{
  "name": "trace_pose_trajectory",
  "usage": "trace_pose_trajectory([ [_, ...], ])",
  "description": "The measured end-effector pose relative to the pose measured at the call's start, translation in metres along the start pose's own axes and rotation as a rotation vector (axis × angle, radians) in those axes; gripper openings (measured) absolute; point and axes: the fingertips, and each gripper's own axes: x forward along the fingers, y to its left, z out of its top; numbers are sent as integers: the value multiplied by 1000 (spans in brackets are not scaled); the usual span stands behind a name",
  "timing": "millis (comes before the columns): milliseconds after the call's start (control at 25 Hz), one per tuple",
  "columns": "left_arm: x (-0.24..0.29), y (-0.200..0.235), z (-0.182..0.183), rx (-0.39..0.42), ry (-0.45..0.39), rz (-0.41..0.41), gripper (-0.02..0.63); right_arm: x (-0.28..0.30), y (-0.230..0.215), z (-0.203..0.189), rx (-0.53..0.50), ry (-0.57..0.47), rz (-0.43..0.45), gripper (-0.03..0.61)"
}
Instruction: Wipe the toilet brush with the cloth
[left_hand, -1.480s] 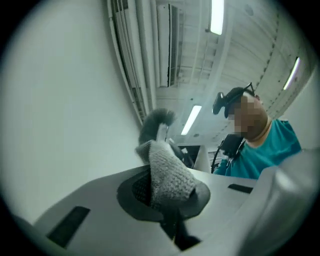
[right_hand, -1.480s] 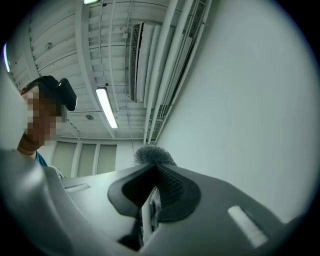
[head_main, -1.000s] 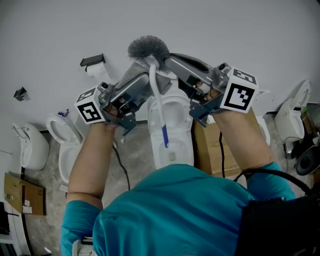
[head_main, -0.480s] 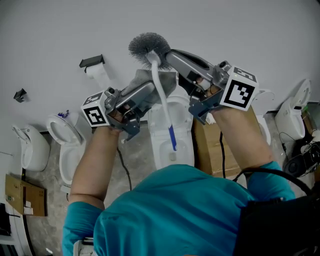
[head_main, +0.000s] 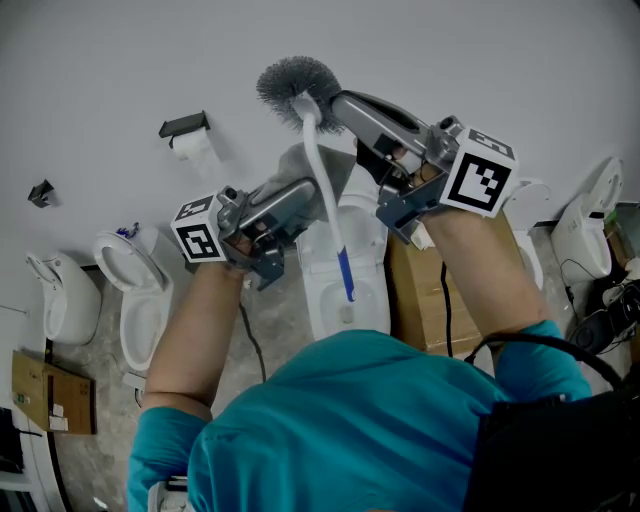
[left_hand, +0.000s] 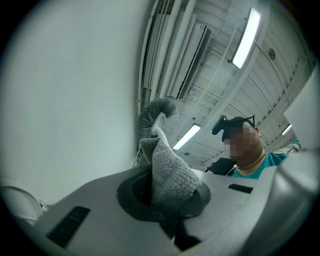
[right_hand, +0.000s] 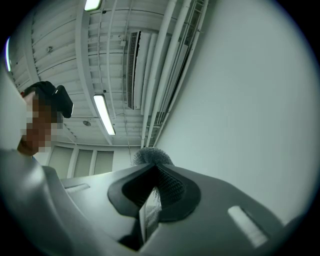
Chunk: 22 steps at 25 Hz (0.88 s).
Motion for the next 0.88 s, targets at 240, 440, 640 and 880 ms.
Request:
trace_pose_trajectory([
  [240, -2, -6, -13, -28, 10, -45, 12, -1, 1, 2, 10, -21, 5, 12],
  [440, -2, -9, -22, -35, 27, -72, 12, 1, 4, 5, -1, -27, 19, 12],
  [640, -1, -14, -32, -43, 48, -95, 12, 1, 8, 8, -13, -37, 24, 12],
  [880, -4, -16, -53, -70, 86, -117, 12, 2, 11, 11, -33, -46, 34, 12],
])
